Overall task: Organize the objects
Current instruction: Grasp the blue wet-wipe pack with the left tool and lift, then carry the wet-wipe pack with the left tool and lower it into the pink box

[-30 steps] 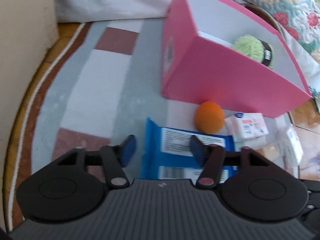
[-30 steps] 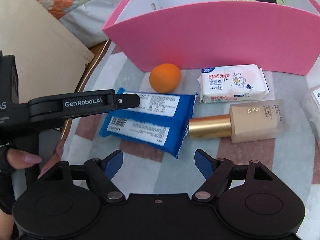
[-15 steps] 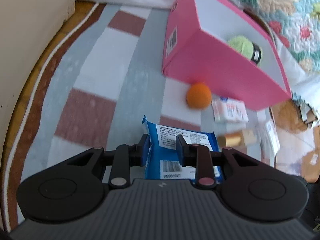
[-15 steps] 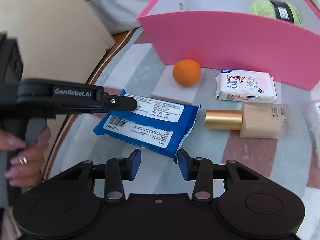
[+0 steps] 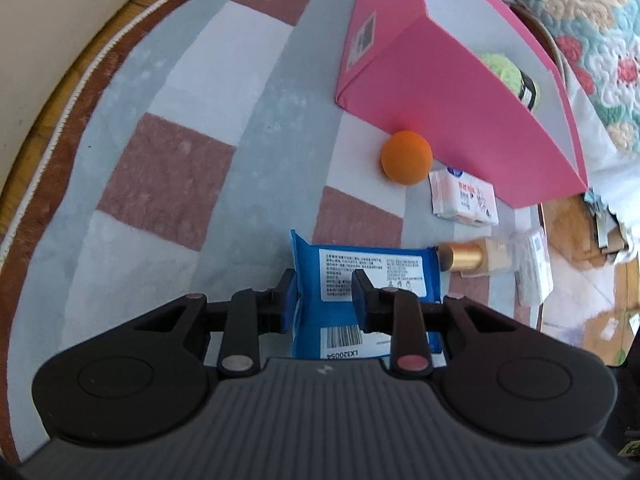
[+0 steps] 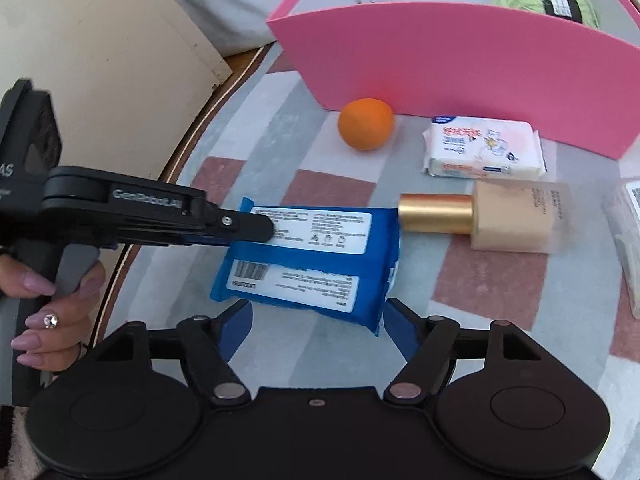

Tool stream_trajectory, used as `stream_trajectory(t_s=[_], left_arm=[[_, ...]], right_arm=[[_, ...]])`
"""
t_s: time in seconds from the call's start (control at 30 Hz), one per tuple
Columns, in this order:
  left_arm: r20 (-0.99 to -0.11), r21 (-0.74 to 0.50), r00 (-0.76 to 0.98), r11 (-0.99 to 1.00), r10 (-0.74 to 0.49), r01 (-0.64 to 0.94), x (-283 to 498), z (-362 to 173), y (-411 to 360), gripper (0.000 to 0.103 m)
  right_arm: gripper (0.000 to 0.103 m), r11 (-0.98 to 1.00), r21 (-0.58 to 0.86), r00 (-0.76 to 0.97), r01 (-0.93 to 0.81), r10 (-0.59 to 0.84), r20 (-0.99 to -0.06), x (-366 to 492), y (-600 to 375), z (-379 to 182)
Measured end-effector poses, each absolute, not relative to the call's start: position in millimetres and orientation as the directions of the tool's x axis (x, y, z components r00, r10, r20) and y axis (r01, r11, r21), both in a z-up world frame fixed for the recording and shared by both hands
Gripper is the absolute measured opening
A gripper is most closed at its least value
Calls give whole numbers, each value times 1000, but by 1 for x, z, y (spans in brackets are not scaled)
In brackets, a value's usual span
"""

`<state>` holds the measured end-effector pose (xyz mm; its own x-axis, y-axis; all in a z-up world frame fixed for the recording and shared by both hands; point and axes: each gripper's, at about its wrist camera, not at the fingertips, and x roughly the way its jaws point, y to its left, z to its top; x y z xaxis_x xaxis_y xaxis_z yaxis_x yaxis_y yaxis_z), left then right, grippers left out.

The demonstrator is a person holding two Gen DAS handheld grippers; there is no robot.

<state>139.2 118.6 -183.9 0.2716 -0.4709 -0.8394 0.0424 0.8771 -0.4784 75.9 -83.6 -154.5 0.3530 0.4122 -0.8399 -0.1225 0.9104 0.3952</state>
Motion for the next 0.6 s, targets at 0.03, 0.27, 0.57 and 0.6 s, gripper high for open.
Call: stream_trajectory(t_s=[0.03,0.27,0.57,0.6], left_arm=[[-839,-472,283,880,-465,45,138,-182,118,27],[-843,-478,285,878,-456,-7,130,-184,121,27],[-853,-460,284,888,-439,-10,123,-186,113,30],[-851,-457,294,889,-435,-8,120,-184,112,28]], right_arm=[[80,909,399,353,-120,415,-839,77,-85,-155],[80,915,395,373,-86,397,-839,82,-88,-164],[41,922,381,400,-68,375,-836,80,-94,-173],[38,922,378,401,-78,377,-835,79,-94,-172]])
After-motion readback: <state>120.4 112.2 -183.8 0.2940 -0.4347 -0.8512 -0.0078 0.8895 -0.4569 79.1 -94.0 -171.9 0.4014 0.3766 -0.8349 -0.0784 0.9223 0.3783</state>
